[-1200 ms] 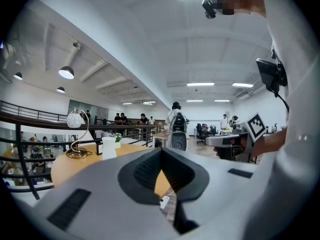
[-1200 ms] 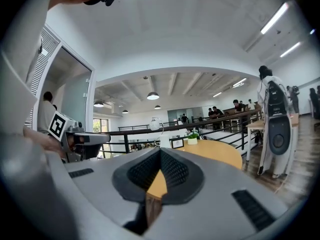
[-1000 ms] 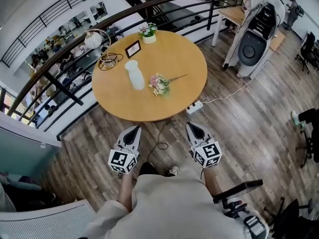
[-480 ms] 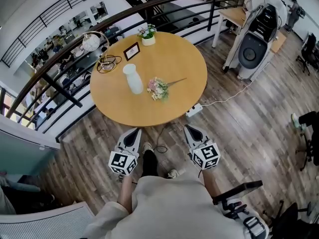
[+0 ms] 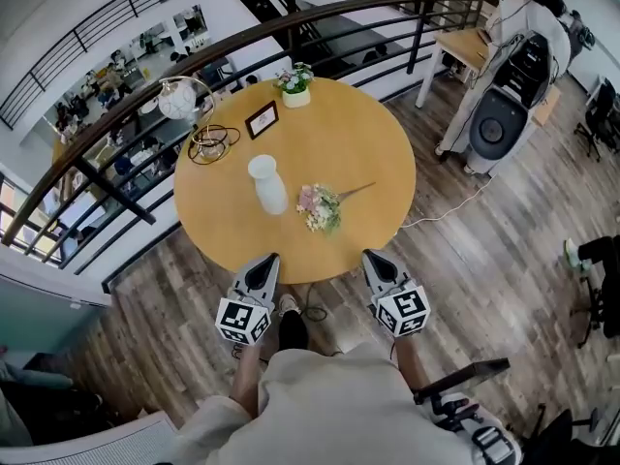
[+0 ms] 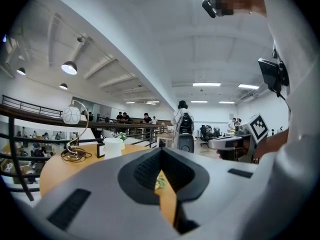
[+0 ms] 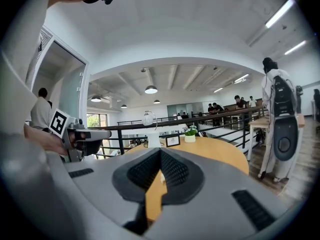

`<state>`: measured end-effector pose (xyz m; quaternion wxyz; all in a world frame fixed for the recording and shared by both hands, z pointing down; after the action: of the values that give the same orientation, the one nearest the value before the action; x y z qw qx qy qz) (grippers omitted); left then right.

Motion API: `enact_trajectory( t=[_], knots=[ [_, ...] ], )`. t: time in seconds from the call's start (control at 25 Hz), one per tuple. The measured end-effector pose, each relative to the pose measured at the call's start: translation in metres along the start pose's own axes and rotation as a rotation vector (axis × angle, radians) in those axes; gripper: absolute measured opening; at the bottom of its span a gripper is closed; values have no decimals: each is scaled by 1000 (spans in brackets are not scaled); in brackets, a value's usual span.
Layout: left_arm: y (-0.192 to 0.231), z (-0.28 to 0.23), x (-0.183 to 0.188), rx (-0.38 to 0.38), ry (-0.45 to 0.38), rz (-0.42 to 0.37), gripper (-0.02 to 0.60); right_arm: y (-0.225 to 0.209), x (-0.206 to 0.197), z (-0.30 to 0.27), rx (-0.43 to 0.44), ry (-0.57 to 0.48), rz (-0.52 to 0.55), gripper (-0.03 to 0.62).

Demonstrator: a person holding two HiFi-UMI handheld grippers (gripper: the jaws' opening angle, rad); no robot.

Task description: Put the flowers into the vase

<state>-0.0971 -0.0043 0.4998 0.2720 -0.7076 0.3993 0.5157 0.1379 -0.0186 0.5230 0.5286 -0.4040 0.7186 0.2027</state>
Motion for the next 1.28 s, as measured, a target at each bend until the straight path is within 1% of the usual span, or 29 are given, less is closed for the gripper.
enact_trajectory(
  t=[0.52,0.72,0.92,1.12,1.28],
  knots=[
    [138,-46,40,-17,-26,15,6,-3,84,-125,-41,-15,17,9],
    [174,-59,51,-27,-29,2,6,-8,106,-159,-69,-33,13,9],
    [192,-67,52,-38,-15,5,6,-11,114,-170,-87,-46,8,9],
    [185,-72,42,-43,13,30,6,-22,108,-165,-101,-24,-12,8],
    [178,-76,34,-23,37,50,6,-32,105,-166,-79,-12,-11,9]
  ],
)
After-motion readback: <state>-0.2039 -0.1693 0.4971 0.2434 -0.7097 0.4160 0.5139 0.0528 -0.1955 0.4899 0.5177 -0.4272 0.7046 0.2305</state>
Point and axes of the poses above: the fingertips, and each gripper's own axes: z backward along the fingers, y to its left, x out of its top, the point moved 4 cm from there along z, backward along the fingers, and after that the axes turned 12 degrees about y, right-handed, at the moved point
